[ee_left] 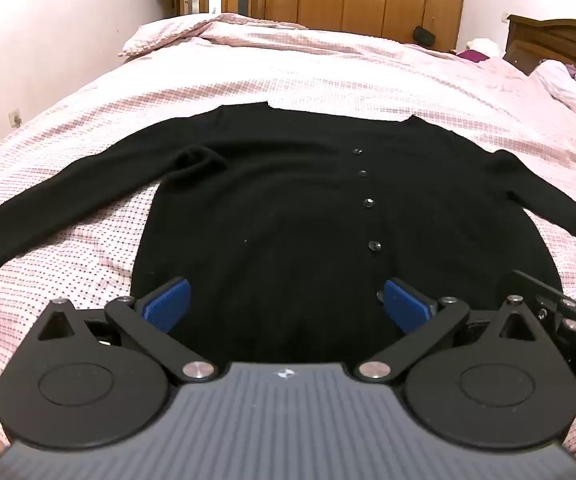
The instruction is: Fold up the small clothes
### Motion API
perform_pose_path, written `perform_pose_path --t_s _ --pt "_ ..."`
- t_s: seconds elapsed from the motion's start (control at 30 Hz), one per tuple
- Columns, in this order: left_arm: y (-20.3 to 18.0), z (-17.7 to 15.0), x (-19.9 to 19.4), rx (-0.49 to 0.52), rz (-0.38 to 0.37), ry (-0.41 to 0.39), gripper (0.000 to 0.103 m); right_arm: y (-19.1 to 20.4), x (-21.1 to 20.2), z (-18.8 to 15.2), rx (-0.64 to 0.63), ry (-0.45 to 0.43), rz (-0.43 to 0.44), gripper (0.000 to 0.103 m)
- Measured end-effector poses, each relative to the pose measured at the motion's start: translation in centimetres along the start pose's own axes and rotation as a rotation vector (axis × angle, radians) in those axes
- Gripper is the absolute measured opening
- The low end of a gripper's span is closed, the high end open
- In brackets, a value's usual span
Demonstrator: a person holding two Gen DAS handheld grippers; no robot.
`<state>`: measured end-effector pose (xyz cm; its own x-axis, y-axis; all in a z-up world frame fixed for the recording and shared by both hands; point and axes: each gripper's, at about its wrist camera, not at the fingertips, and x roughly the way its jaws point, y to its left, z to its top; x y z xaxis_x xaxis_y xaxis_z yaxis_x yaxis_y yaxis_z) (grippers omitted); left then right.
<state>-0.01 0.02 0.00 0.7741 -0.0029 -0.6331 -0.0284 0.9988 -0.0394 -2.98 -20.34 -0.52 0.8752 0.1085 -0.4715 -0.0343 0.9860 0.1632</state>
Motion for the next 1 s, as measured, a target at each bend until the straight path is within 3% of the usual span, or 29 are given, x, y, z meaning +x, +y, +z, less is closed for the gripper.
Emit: perform_pose_path --t_s 1.0 --pt "-0.1 0.2 -0.7 0.005 0.019 -0.002 0.103 -0.2 -0.1 0.0 0.016 0.007 -0.008 0.103"
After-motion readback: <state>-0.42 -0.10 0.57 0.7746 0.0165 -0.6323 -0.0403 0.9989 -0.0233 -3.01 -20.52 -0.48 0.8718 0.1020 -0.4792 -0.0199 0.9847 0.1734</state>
